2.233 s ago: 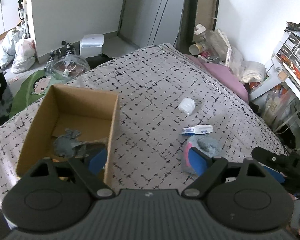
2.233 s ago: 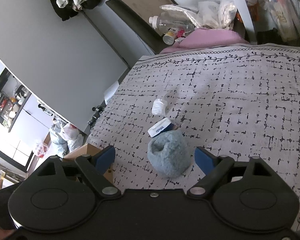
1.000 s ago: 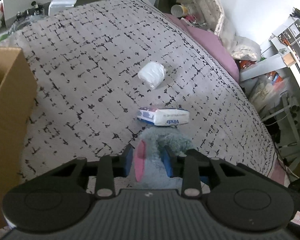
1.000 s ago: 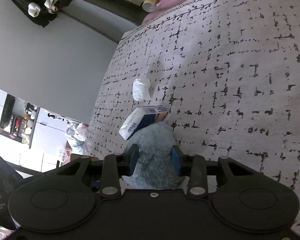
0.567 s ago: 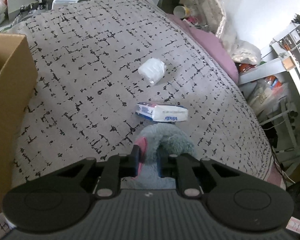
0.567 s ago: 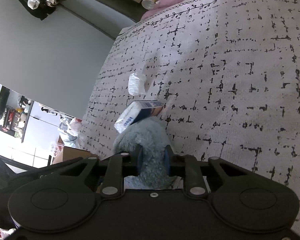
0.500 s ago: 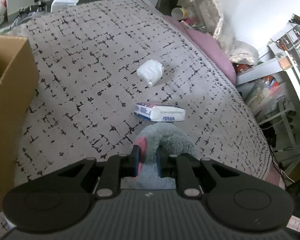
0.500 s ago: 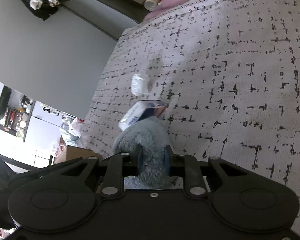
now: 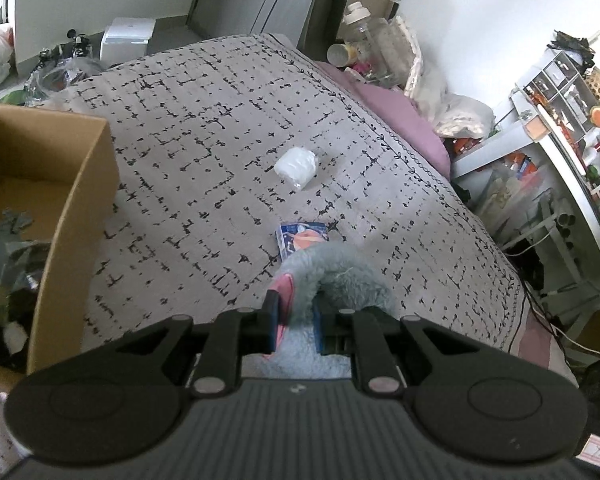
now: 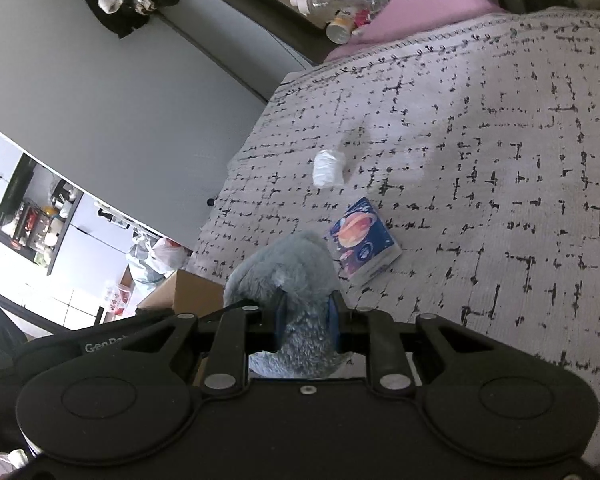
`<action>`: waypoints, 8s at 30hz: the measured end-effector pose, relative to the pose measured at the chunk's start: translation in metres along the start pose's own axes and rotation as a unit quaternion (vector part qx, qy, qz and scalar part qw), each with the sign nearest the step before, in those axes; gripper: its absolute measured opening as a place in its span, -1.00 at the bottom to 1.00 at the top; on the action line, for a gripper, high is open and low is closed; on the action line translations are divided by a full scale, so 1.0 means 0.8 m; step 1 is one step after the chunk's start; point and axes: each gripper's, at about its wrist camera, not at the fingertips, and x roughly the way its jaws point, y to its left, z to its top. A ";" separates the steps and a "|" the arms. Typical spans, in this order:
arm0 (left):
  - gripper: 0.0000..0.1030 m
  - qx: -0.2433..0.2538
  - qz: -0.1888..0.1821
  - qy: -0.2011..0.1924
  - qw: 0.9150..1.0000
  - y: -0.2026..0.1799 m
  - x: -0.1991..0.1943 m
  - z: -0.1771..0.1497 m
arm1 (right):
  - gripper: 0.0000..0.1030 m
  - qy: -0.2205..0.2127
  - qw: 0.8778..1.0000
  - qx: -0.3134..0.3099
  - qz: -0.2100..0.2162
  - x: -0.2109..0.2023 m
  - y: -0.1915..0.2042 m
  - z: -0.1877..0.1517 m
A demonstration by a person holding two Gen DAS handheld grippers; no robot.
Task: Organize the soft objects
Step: 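Carry the grey plush with both tools over the box and open both tools, then move the left tool to the white tissue while the right tool approaches the Vinda pack, then close the left tool on the white tissue while the right tool grasps the Vinda pack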
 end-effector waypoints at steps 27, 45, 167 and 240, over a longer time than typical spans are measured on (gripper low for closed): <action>-0.69 -0.004 -0.013 -0.054 0.998 0.038 -0.127 0.001 | -0.59 -0.044 0.998 -0.037 0.022 -0.053 0.108 -0.043; -0.69 -0.038 0.000 -0.088 0.995 0.105 -0.183 0.034 | -0.59 -0.025 0.995 -0.084 0.043 -0.026 0.201 -0.049; 0.99 0.033 0.155 -0.012 0.987 0.069 -0.099 0.062 | 0.99 -0.007 0.971 -0.213 -0.110 0.011 0.087 -0.009; 0.26 0.163 0.113 0.037 0.979 -0.057 0.265 0.138 | -0.06 0.058 0.973 -0.123 -0.185 0.025 -0.046 0.072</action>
